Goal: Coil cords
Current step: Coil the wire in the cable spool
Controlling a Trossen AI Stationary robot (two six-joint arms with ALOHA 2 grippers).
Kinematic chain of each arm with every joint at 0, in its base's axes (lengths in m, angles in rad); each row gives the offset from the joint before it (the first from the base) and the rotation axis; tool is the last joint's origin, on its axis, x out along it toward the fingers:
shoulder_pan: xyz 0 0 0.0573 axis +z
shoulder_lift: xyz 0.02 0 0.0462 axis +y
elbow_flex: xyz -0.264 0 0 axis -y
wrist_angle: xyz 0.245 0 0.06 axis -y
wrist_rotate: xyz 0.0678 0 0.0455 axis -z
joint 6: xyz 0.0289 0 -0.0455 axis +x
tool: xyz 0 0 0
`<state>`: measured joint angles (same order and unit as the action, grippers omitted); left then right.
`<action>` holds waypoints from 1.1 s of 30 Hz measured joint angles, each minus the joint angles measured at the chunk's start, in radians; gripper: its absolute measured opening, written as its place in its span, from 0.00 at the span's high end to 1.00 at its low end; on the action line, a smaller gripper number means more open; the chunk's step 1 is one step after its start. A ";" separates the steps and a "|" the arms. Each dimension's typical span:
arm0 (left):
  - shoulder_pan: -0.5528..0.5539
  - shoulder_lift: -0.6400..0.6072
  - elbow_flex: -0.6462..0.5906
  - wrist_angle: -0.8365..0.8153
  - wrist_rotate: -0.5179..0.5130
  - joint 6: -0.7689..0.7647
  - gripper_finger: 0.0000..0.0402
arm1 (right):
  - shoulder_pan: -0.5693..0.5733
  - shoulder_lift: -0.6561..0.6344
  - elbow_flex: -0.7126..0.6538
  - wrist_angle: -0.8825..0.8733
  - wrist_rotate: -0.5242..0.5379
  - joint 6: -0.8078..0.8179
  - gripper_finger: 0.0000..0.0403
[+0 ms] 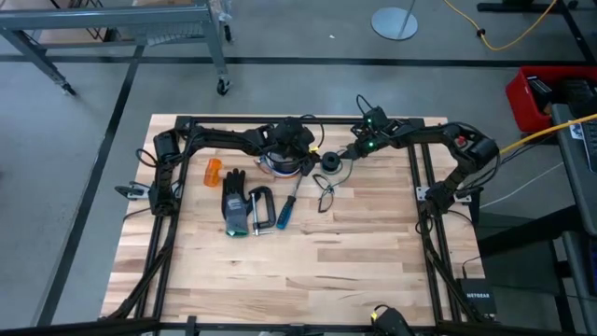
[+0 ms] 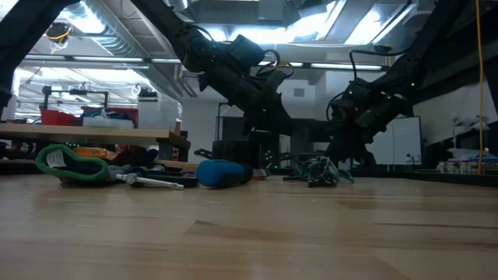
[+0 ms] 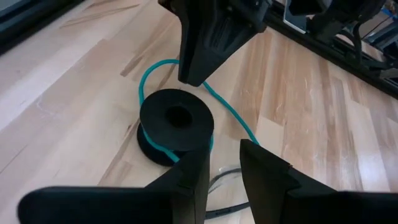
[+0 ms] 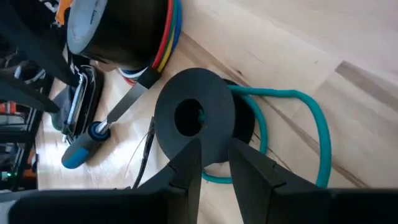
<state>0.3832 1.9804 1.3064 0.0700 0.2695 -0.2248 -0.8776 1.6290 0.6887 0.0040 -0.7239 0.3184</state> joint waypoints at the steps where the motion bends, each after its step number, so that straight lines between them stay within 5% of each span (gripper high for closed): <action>1: 0.000 0.000 0.000 0.000 0.000 0.000 0.80 | 0.000 0.003 0.000 0.000 0.000 0.011 0.79; 19: -0.017 0.000 0.000 0.000 0.000 0.044 0.80 | 0.001 0.072 0.001 0.160 -0.081 0.208 0.79; 33: -0.019 0.000 0.000 -0.011 0.000 0.057 0.80 | 0.053 0.075 0.001 0.139 -0.002 0.204 0.79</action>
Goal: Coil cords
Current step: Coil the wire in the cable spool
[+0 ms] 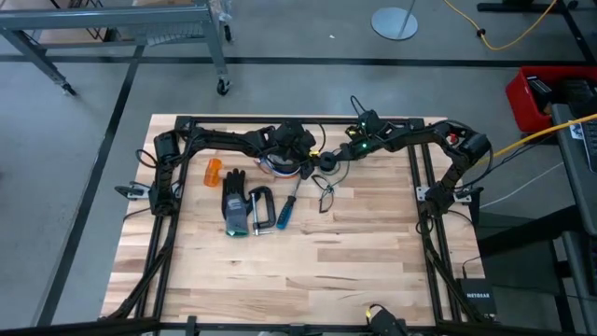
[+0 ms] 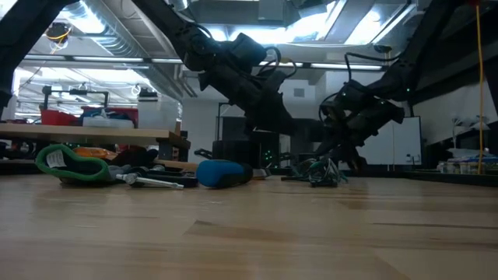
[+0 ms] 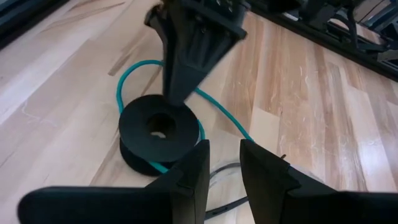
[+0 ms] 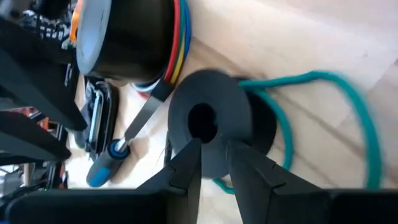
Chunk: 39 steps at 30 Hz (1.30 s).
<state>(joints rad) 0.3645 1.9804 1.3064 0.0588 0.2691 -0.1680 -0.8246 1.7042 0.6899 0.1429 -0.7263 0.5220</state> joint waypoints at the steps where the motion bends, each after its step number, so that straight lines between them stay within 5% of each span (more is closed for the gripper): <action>1: -0.001 0.000 0.000 -0.003 0.000 0.000 0.80 | -0.004 0.000 0.000 0.012 -0.001 0.001 0.79; 7: -0.004 0.000 0.000 -0.015 0.000 0.001 0.80 | -0.039 0.002 0.000 0.072 -0.094 0.047 0.79; 21: -0.005 0.000 0.000 -0.033 0.000 0.019 0.80 | -0.092 0.002 -0.001 -0.016 -0.025 0.023 0.79; 39: -0.019 0.000 0.000 -0.033 0.000 0.050 0.80 | 0.007 0.032 0.000 0.000 0.016 0.028 0.79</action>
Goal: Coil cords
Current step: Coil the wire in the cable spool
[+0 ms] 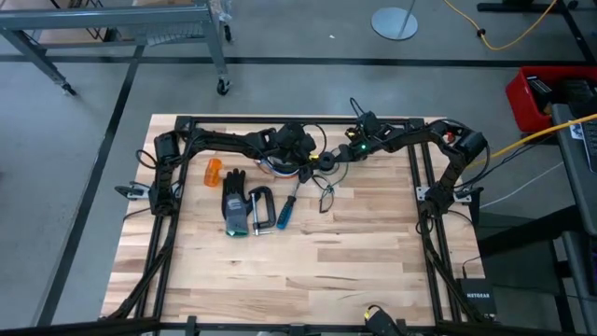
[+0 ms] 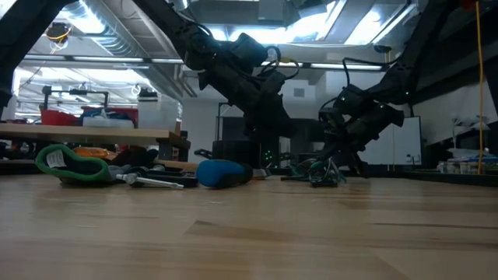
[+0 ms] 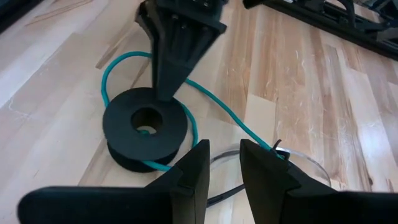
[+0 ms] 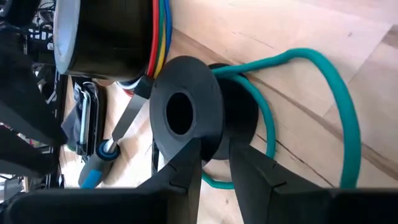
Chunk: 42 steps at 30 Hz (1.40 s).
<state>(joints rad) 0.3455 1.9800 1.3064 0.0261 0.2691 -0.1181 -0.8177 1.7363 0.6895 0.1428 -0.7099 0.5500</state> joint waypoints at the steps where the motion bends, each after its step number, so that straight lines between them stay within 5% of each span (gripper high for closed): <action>1: -0.002 0.000 0.000 0.000 0.000 0.008 0.80 | 0.000 0.000 0.000 0.005 0.001 0.008 0.79; 17: -0.012 0.000 0.000 -0.004 0.000 0.021 0.80 | 0.105 0.026 0.000 0.104 0.062 0.046 0.84; 22: -0.013 0.000 0.000 -0.026 0.000 0.021 0.80 | 0.105 0.026 0.001 0.123 0.038 0.024 0.97; 42: -0.041 -0.002 0.000 -0.069 0.001 0.021 0.80 | 0.005 0.030 -0.001 0.342 -0.009 0.022 0.99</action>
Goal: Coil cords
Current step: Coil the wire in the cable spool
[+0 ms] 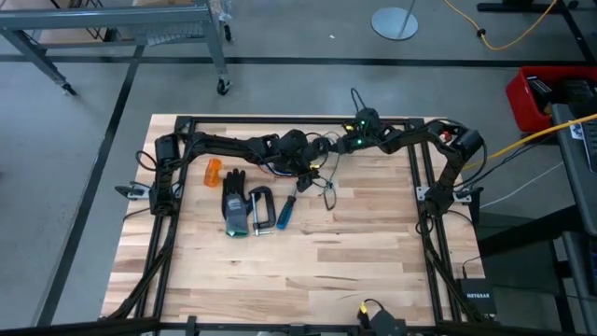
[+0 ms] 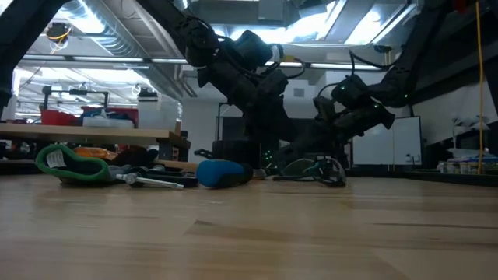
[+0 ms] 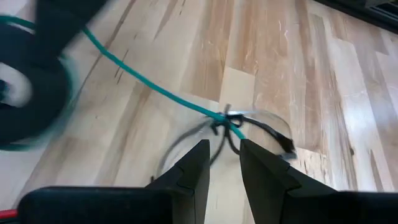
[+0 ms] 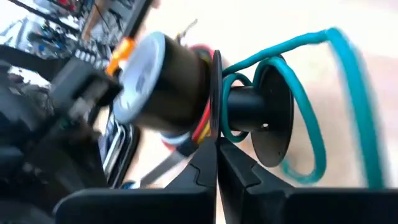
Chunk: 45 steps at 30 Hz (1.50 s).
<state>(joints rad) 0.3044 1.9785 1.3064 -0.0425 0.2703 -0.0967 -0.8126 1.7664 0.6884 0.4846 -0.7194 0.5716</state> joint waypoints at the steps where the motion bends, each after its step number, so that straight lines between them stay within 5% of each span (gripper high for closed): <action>1: 0.000 0.000 0.000 0.000 0.000 0.000 0.80 | -0.010 0.000 0.000 0.020 -0.004 0.001 1.00; 16: 0.003 0.000 0.000 0.003 -0.072 0.076 0.80 | -0.074 0.000 0.000 0.392 -0.058 0.011 1.00; 26: 0.004 0.000 0.000 0.126 -0.344 0.073 0.80 | -0.073 -0.001 0.000 0.625 -0.062 0.058 1.00; 35: 0.008 0.000 0.000 0.309 -0.592 0.030 0.68 | -0.071 -0.002 0.001 0.786 -0.125 0.115 1.00; 45: 0.032 0.001 0.000 0.352 -0.585 -0.076 0.61 | -0.070 -0.011 0.001 0.872 -0.165 0.161 1.00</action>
<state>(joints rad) 0.3363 1.9796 1.3067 0.3099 -0.3144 -0.1726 -0.8829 1.7549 0.6895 1.3567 -0.8848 0.7326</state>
